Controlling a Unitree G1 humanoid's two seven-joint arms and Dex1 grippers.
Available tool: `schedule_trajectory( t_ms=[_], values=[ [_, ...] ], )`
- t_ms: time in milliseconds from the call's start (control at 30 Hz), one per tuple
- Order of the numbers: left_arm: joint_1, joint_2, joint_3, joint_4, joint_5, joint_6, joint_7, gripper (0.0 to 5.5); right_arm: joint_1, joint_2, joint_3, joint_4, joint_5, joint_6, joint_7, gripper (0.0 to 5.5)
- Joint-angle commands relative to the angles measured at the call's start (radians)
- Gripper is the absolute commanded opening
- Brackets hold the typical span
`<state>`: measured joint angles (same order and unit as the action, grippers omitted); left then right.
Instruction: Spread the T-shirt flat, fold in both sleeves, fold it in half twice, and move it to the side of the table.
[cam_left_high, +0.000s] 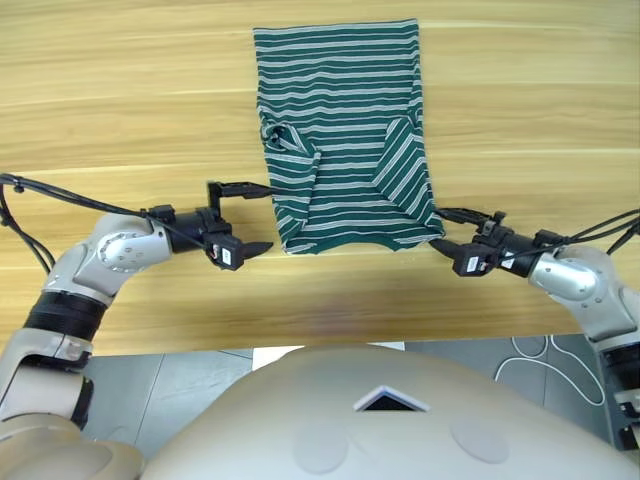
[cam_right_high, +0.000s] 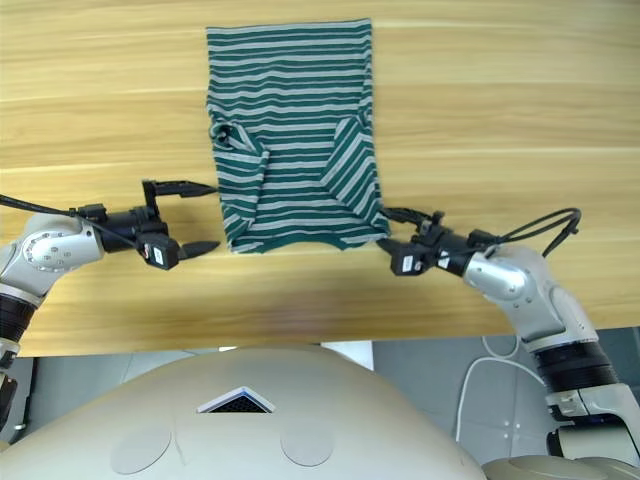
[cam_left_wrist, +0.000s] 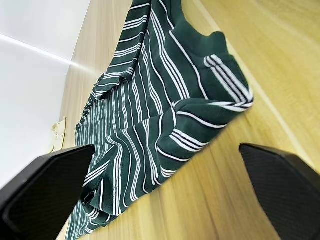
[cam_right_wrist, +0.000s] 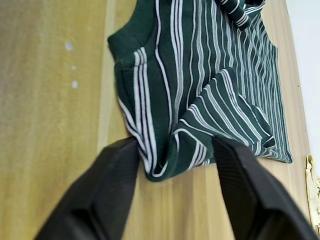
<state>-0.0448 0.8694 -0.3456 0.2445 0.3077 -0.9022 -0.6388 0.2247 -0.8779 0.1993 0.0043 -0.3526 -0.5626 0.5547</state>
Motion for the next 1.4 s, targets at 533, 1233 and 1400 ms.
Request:
schedule_trajectory(
  t_ms=[533, 1233, 1400],
  values=[
    [-0.052, -0.042, -0.080, 0.093, 0.083, -0.025, -0.022, 3.05, -0.025, 0.017, 0.040, 0.049, -0.068, 0.068, 0.004, 0.00],
    [-0.065, -0.076, -0.106, 0.094, 0.076, -0.023, -0.019, 0.65, -0.015, 0.031, 0.053, 0.033, -0.063, 0.071, -0.011, 0.00],
    [-0.052, -0.062, -0.104, 0.081, 0.036, -0.019, -0.037, 0.04, -0.008, 0.030, 0.048, 0.022, -0.063, 0.073, -0.017, 0.00]
  ],
)
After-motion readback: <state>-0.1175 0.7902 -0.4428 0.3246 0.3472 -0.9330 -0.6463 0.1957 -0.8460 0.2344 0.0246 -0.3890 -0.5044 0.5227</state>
